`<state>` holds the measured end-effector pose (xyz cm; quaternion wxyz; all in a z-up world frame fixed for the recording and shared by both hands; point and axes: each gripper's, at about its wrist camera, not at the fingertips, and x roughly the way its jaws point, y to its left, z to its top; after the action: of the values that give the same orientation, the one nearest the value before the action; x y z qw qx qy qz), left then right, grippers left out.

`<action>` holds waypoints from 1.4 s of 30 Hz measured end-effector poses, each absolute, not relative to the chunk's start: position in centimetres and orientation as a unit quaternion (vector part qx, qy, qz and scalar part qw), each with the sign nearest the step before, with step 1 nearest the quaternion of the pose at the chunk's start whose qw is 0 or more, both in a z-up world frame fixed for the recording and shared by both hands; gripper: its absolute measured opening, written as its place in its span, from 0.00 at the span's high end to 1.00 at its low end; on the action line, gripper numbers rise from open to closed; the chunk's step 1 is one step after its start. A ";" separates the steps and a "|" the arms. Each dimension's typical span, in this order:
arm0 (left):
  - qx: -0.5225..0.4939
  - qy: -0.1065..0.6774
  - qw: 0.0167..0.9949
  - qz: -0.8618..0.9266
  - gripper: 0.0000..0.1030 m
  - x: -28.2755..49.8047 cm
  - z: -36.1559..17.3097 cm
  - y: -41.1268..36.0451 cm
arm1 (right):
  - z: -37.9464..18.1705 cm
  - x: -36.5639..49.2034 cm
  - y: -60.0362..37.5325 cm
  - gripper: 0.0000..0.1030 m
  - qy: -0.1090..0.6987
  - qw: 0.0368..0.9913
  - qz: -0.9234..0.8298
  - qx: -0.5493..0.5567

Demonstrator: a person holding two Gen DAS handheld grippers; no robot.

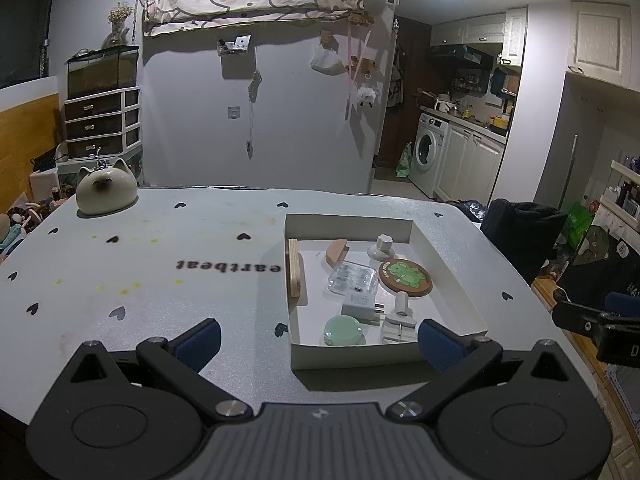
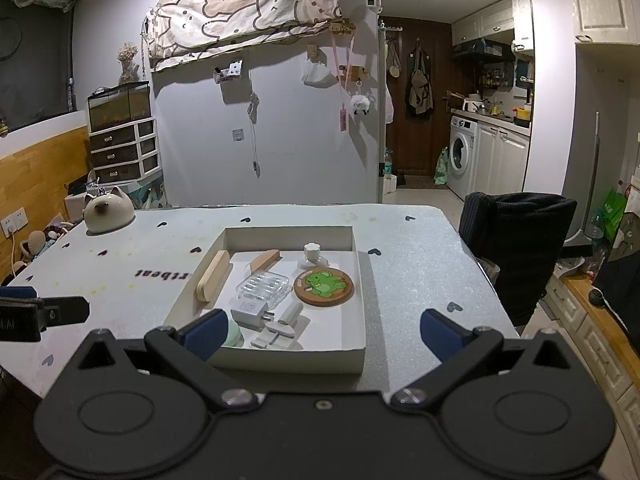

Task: Organize rigid objects

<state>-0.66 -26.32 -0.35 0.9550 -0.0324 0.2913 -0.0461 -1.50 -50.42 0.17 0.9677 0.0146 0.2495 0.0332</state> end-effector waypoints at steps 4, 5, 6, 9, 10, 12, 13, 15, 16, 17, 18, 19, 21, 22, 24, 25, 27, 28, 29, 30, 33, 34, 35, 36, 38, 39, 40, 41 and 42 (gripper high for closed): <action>-0.033 0.292 0.955 -0.048 0.00 -0.5 -0.2 -26.3 | -0.1 -1.5 -50.6 0.00 0.250 0.968 0.032 0.017; -0.033 0.292 0.955 -0.048 0.00 -0.5 -0.2 -26.3 | -0.1 -1.5 -50.6 0.00 0.250 0.967 0.031 0.017; -0.033 0.292 0.955 -0.048 0.00 -0.5 -0.2 -26.4 | -0.2 -1.5 -50.6 0.00 0.251 0.967 0.031 0.017; -0.033 0.292 0.955 -0.048 0.00 -0.5 -0.2 -26.3 | -0.1 -1.5 -50.6 0.00 0.250 0.967 0.032 0.017; -0.033 0.292 0.955 -0.048 0.00 -0.5 -0.2 -26.3 | -0.1 -1.5 -50.6 0.00 0.250 0.968 0.031 0.017; -0.033 0.292 0.955 -0.048 0.00 -0.5 -0.2 -26.4 | -0.1 -1.5 -50.6 0.00 0.251 0.967 0.032 0.017; -0.033 0.292 0.955 -0.048 0.00 -0.5 -0.2 -26.3 | -0.1 -1.5 -50.6 0.00 0.251 0.967 0.032 0.017; -0.032 0.292 0.955 -0.048 0.00 -0.5 -0.2 -26.4 | -0.1 -1.5 -50.7 0.00 0.250 0.967 0.031 0.018; -0.033 0.292 0.955 -0.048 0.00 -0.5 -0.2 -26.4 | -0.1 -1.5 -50.6 0.00 0.250 0.968 0.031 0.018; -0.033 0.292 0.955 -0.048 0.00 -0.5 -0.2 -26.4 | -0.1 -1.5 -50.6 0.00 0.250 0.968 0.031 0.018; -0.033 0.292 0.955 -0.048 0.00 -0.5 -0.2 -26.4 | -0.2 -1.5 -50.6 0.00 0.250 0.967 0.031 0.018; -0.033 0.292 0.955 -0.048 0.00 -0.5 -0.3 -26.4 | -0.2 -1.5 -50.6 0.00 0.251 0.967 0.032 0.018; -0.033 0.292 0.955 -0.048 0.00 -0.5 -0.3 -26.5 | -0.2 -1.4 -50.6 0.00 0.251 0.967 0.032 0.018; -0.032 0.292 0.955 -0.048 0.00 -0.5 -0.3 -26.4 | -0.1 -1.4 -50.5 0.00 0.251 0.967 0.033 0.017; -0.032 0.292 0.955 -0.049 0.00 -0.5 -0.3 -26.5 | -0.2 -1.4 -50.5 0.00 0.250 0.967 0.034 0.018; -0.032 0.292 0.955 -0.048 0.00 -0.5 -0.3 -26.4 | -0.2 -1.4 -50.4 0.00 0.250 0.967 0.034 0.018; -0.032 0.292 0.955 -0.048 0.00 -0.5 -0.3 -26.4 | -0.1 -1.5 -50.4 0.00 0.250 0.968 0.034 0.018; -0.033 0.292 0.955 -0.048 0.00 -0.5 -0.3 -26.5 | -0.1 -1.4 -50.4 0.00 0.250 0.968 0.034 0.018; -0.033 0.292 0.955 -0.048 0.00 -0.5 -0.3 -26.4 | -0.2 -1.5 -50.4 0.00 0.250 0.968 0.034 0.018; -0.033 0.292 0.955 -0.048 0.00 -0.5 -0.3 -26.4 | -0.1 -1.4 -50.4 0.00 0.250 0.968 0.034 0.018; -0.033 0.292 0.955 -0.048 0.00 -0.5 -0.3 -26.5 | -0.2 -1.5 -50.4 0.00 0.250 0.967 0.034 0.018; -0.032 0.292 0.955 -0.048 0.00 -0.5 -0.3 -26.4 | -0.2 -1.5 -50.4 0.00 0.250 0.967 0.034 0.018; -0.033 0.292 0.955 -0.048 0.00 -0.5 -0.3 -26.4 | -0.1 -1.5 -50.4 0.00 0.250 0.968 0.034 0.018; -0.033 0.292 0.955 -0.048 0.00 -0.5 -0.3 -26.4 | -0.1 -1.4 -50.4 0.00 0.250 0.968 0.034 0.018; -0.032 0.292 0.955 -0.048 0.00 -0.5 -0.3 -26.4 | -0.1 -1.4 -50.4 0.00 0.250 0.968 0.034 0.018; -0.032 0.292 0.955 -0.048 0.00 -0.5 -0.3 -26.4 | -0.2 -1.5 -50.4 0.00 0.250 0.968 0.034 0.018; -0.032 0.292 0.955 -0.048 0.00 -0.5 -0.3 -26.4 | -0.2 -1.5 -50.4 0.00 0.250 0.967 0.034 0.018; -0.032 0.293 0.954 -0.048 0.00 -0.5 -0.3 -26.5 | -0.1 -1.4 -50.4 0.00 0.250 0.967 0.034 0.018; -0.032 0.293 0.954 -0.048 0.00 -0.5 -0.3 -26.4 | -0.1 -1.4 -50.4 0.00 0.250 0.967 0.034 0.018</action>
<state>-0.49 -26.44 -0.31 0.9545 -0.0322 0.2927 -0.0480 -1.43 -50.42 -0.11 0.9675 0.0181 0.2501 0.0336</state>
